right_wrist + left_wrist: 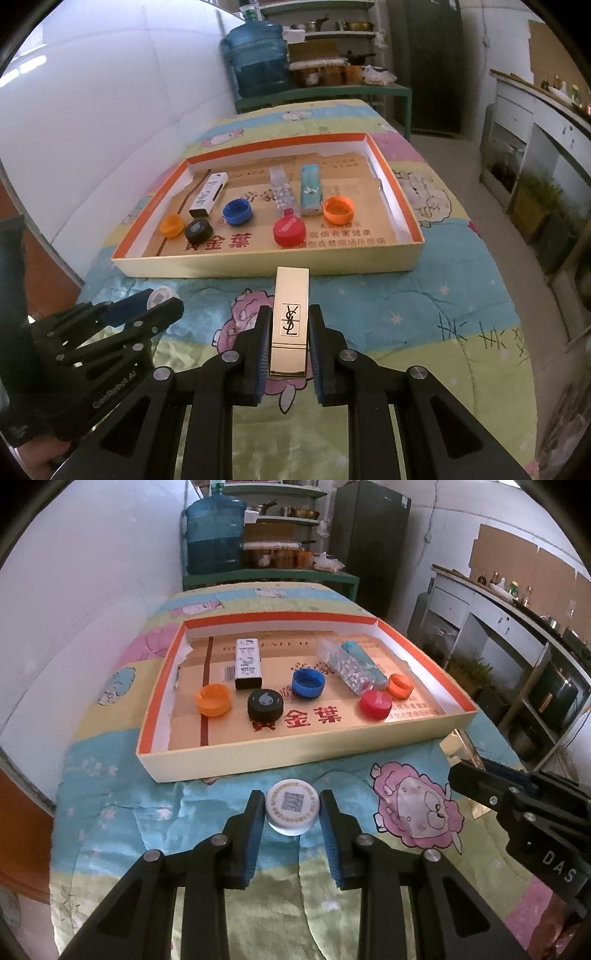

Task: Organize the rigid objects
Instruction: 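Carry the gold lipstick and white lid over the tray with both grippers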

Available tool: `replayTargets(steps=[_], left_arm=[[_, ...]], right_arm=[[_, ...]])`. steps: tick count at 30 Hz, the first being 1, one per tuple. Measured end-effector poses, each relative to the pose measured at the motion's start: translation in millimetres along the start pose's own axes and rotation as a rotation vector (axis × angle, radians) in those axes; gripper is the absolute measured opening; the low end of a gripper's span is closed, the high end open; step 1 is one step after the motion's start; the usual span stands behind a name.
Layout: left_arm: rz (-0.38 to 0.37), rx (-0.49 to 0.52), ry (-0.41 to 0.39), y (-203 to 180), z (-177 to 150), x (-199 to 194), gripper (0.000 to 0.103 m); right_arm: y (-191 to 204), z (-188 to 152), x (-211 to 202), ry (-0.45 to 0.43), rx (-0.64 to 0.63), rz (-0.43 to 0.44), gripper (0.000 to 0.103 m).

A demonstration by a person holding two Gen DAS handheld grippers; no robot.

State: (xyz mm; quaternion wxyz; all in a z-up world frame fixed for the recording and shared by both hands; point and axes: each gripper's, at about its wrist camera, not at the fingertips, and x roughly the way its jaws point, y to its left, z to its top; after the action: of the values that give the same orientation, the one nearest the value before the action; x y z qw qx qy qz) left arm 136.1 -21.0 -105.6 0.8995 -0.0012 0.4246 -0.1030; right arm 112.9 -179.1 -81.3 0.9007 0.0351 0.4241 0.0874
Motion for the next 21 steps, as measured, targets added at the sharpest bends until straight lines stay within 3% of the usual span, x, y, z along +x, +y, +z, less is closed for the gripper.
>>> replayTargets(steps=[21], left_arm=[[-0.017,-0.013,-0.077,15,34,-32,0.031]], right_arm=[[16,35,-13,-0.049,-0.077,-0.020,0.019]])
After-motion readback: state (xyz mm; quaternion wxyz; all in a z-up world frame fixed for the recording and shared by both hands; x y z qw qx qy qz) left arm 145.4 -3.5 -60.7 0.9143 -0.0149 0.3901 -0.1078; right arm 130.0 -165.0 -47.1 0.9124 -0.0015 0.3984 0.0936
